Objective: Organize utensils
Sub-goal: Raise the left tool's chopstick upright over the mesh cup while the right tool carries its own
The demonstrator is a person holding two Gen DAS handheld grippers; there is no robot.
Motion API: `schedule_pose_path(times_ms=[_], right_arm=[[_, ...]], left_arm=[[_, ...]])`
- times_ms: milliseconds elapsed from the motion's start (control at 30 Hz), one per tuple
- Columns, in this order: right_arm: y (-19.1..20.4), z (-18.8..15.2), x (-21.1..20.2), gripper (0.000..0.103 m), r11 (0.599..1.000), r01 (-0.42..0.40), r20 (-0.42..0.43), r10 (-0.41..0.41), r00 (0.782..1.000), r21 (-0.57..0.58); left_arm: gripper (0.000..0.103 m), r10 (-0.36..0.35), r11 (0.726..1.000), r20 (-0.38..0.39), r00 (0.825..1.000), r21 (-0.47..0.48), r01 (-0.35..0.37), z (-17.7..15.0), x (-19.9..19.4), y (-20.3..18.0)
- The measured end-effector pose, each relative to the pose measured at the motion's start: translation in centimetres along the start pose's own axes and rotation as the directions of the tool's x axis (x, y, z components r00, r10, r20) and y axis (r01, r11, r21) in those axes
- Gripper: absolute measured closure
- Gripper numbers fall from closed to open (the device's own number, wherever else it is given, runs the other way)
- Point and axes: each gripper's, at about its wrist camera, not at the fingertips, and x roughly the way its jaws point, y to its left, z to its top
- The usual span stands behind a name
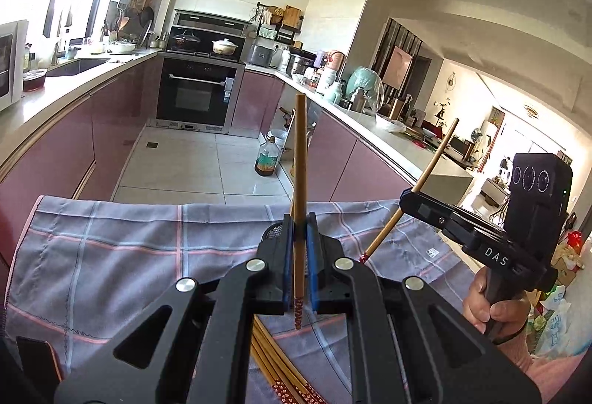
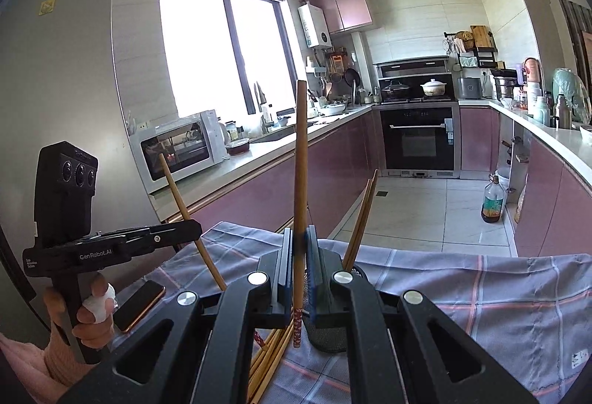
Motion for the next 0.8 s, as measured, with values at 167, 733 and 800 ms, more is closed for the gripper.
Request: schedule_pose_path(times_ms=[167, 733, 800], right_arm=[[-0.3, 0.8, 0.1, 0.098, 1.0, 0.011, 0.02, -0.011, 1.0, -0.005], [-1.6, 2.1, 2.4, 0.098, 0.999, 0.05, 0.029, -0.05, 0.998, 0.01], [-1.8, 1.9, 3.0, 0.098, 0.998, 0.056, 0.015, -0.057, 0.998, 0.011]], left_arm=[[0.096, -0.006, 1.0, 0.025, 1.0, 0.017, 0.006, 1.4, 0.2, -0.3], [0.096, 0.021, 0.998, 0.092, 0.996, 0.053, -0.026, 5.5, 1.7, -1.6], [0.096, 0.026, 0.998, 0.082, 0.996, 0.052, -0.031, 5.5, 2.4, -1.6]])
